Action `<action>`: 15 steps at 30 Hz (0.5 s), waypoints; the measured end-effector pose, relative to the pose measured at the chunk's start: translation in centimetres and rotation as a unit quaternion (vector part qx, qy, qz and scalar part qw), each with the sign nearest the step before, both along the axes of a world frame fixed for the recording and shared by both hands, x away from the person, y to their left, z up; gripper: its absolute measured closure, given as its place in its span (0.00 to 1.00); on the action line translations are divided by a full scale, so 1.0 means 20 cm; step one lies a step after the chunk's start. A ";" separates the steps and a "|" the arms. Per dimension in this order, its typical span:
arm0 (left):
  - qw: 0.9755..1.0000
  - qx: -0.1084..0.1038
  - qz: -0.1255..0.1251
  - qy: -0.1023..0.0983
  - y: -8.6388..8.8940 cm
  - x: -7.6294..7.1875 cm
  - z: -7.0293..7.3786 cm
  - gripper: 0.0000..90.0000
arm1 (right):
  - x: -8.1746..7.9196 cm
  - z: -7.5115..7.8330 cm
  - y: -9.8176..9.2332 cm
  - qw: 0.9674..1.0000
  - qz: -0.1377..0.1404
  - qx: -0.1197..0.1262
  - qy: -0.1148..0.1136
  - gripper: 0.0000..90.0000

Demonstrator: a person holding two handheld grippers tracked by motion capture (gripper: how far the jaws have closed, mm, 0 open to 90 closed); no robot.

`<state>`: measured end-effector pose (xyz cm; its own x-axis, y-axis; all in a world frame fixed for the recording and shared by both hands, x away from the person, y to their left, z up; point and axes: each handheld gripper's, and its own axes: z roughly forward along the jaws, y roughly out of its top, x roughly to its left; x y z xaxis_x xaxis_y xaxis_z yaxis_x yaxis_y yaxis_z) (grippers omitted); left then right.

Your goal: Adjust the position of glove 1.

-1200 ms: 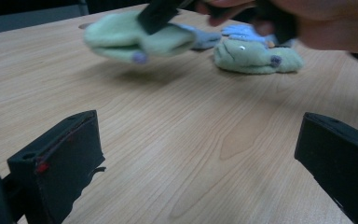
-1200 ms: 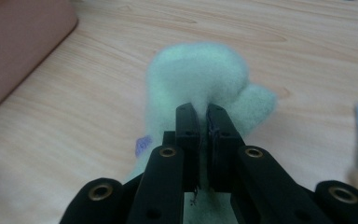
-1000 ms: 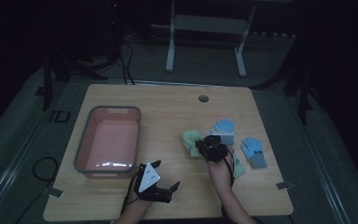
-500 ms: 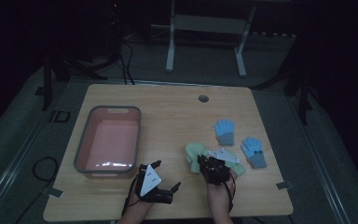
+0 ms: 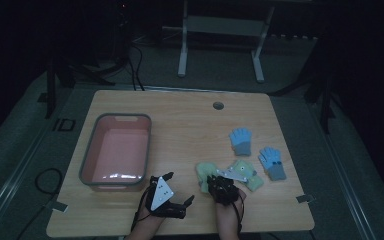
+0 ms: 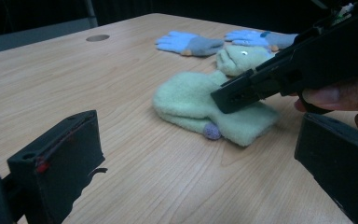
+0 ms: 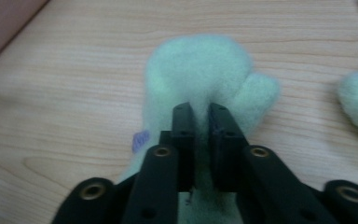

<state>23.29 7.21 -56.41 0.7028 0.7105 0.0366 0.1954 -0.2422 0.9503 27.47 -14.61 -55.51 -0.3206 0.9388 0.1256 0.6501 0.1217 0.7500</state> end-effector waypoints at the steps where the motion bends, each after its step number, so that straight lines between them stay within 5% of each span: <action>1: 1.000 0.000 0.000 0.001 0.00 0.00 0.00 0.01 | 0.00 0.01 0.00 1.000 -0.001 0.005 -0.001 0.82; 8: 1.000 0.000 -0.003 0.004 0.00 0.01 0.00 0.01 | 0.01 0.09 -0.04 1.000 0.019 0.010 -0.016 0.69; 15: 1.000 -0.001 0.000 0.002 0.00 0.00 0.00 0.01 | 0.06 0.16 -0.07 0.997 0.070 -0.009 -0.022 0.68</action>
<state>23.35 7.21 -56.41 0.7033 0.7102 0.0315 0.1997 -0.2399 0.9500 28.60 -16.01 -52.39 -0.4545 0.8860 0.0916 0.5917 0.2234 0.7746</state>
